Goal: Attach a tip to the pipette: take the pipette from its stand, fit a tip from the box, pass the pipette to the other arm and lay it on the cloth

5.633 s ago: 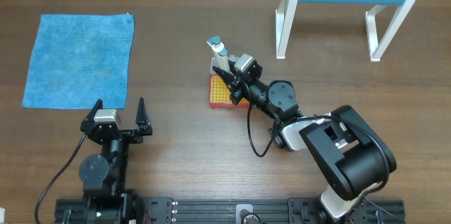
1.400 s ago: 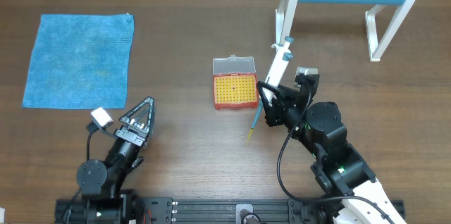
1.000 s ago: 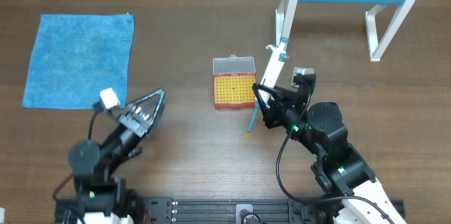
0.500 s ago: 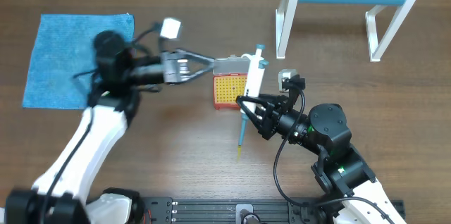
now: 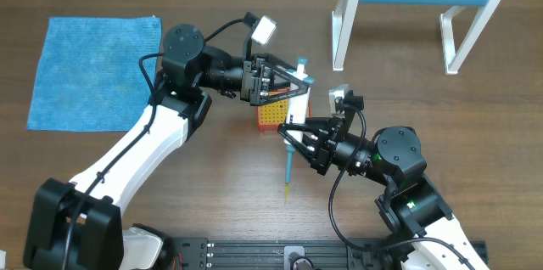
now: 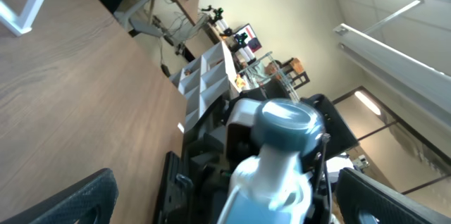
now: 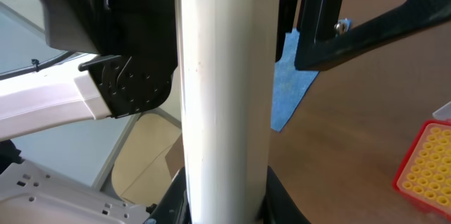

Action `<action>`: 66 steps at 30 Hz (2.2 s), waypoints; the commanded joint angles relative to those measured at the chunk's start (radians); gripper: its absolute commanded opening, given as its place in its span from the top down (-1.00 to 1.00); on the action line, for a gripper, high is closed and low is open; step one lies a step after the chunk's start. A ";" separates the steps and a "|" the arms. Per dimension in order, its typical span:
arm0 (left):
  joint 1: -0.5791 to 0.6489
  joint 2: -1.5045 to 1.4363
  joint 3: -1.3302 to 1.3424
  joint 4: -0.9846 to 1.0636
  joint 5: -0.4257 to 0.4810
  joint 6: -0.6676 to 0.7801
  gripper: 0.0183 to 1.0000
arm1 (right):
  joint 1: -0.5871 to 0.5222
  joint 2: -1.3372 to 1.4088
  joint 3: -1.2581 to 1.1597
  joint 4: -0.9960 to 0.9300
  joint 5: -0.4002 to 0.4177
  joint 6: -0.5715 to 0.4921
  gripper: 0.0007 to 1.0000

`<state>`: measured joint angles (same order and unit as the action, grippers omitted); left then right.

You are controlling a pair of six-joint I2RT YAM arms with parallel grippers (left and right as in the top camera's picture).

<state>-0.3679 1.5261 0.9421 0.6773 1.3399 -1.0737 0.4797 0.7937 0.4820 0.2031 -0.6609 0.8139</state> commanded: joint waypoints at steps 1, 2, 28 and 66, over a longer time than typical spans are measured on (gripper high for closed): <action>-0.033 0.010 0.025 0.019 0.000 -0.032 -1.00 | 0.001 -0.007 0.014 0.010 -0.048 0.005 0.84; -0.040 0.010 0.025 0.019 0.000 -0.032 -0.99 | 0.001 -0.007 0.014 0.010 -0.051 0.005 0.84; -0.043 0.010 0.025 0.019 0.060 -0.033 0.23 | -0.001 0.003 0.013 0.008 -0.002 -0.026 0.85; 0.024 0.011 0.025 0.008 0.120 -0.020 0.98 | -0.023 0.100 0.013 0.086 -0.041 -0.026 -0.76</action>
<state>-0.3504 1.5364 0.9451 0.6930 1.4593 -1.0794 0.4664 0.8921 0.4870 0.2924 -0.6876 0.8104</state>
